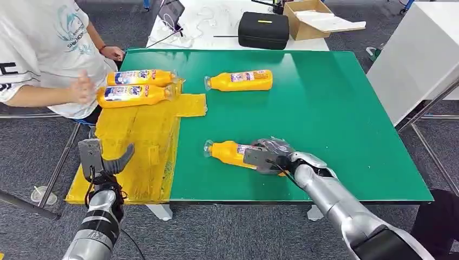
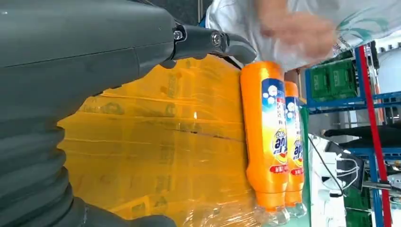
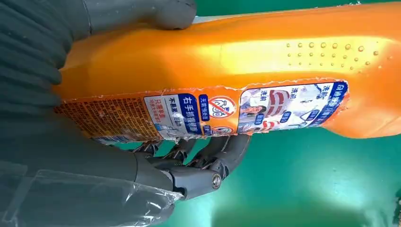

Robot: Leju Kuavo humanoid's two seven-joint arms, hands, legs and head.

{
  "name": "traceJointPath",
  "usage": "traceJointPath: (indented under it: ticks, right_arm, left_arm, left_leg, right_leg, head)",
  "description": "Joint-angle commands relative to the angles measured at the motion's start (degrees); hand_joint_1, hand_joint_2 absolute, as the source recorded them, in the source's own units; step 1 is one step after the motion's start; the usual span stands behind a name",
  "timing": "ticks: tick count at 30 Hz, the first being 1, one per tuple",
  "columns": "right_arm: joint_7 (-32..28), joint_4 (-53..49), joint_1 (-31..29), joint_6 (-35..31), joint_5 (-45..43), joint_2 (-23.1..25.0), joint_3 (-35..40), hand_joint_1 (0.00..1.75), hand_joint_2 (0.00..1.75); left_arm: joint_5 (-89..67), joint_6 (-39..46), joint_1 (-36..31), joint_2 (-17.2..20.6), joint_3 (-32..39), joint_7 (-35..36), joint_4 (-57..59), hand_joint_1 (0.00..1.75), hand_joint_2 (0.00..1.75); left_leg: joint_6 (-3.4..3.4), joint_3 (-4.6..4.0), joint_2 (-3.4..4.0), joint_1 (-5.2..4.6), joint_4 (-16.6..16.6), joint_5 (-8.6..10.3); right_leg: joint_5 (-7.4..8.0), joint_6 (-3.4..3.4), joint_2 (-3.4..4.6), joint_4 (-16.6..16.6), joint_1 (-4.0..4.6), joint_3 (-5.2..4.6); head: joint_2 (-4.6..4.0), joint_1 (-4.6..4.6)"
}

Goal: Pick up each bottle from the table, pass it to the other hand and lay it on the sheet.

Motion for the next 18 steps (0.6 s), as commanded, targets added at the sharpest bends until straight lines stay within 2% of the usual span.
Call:
traceJointPath:
  ticks: [1,12,13,14,17,18]
  right_arm:
    - [0.03,4.37,2.92,0.20,-0.28,0.87,1.78,1.75,1.75]
    - [-0.21,3.64,3.42,-1.05,-0.96,0.95,0.91,1.75,1.75]
    - [-1.04,1.62,4.85,-4.68,-2.47,1.46,-1.48,1.75,1.75]
    - [-2.44,-3.06,8.15,-11.67,-3.74,3.19,-6.06,1.75,1.75]
    - [-7.32,-21.42,17.31,-28.38,-0.97,9.80,-17.43,1.75,1.75]
    - [-7.18,-26.12,19.26,-29.75,-1.71,11.43,-19.99,1.75,1.75]
  left_arm:
    - [0.25,-0.19,-2.01,0.17,0.40,0.17,3.98,0.00,1.75]
    - [0.33,-0.28,-1.92,0.20,0.46,0.17,3.86,0.00,1.75]
    - [0.58,-0.75,-1.72,0.15,0.66,0.17,3.72,0.00,1.75]
    - [0.83,-1.37,-0.95,-0.05,0.99,0.17,2.57,0.00,1.75]
    - [1.64,-5.61,1.24,-1.23,2.00,0.17,-1.41,0.00,1.75]
    - [2.10,-7.27,2.13,-1.76,1.89,0.72,-3.45,0.00,1.75]
  left_leg:
    - [0.04,0.12,-0.10,0.04,-0.08,0.02]
    - [0.05,0.18,-0.10,0.04,-0.09,0.02]
    - [0.04,0.15,-0.07,0.05,-0.06,0.01]
    - [0.06,0.20,-0.11,0.04,-0.14,0.03]
    - [0.01,0.15,0.04,0.06,-0.07,-0.03]
    - [0.02,0.15,0.07,0.04,-0.09,-0.04]
  right_leg:
    - [-0.01,-0.06,-0.17,-0.11,0.06,0.19]
    - [0.00,-0.07,-0.17,-0.12,0.07,0.23]
    - [0.01,-0.05,-0.13,-0.10,0.07,0.20]
    - [0.01,-0.08,-0.20,-0.17,0.08,0.27]
    - [0.00,-0.06,-0.01,-0.09,0.08,0.19]
    - [-0.01,-0.09,0.00,-0.09,0.07,0.17]
  head:
    - [0.00,0.02]
    - [0.00,0.00]
    - [0.00,0.00]
    - [0.02,0.00]
    - [0.00,0.00]
    - [0.00,0.02]
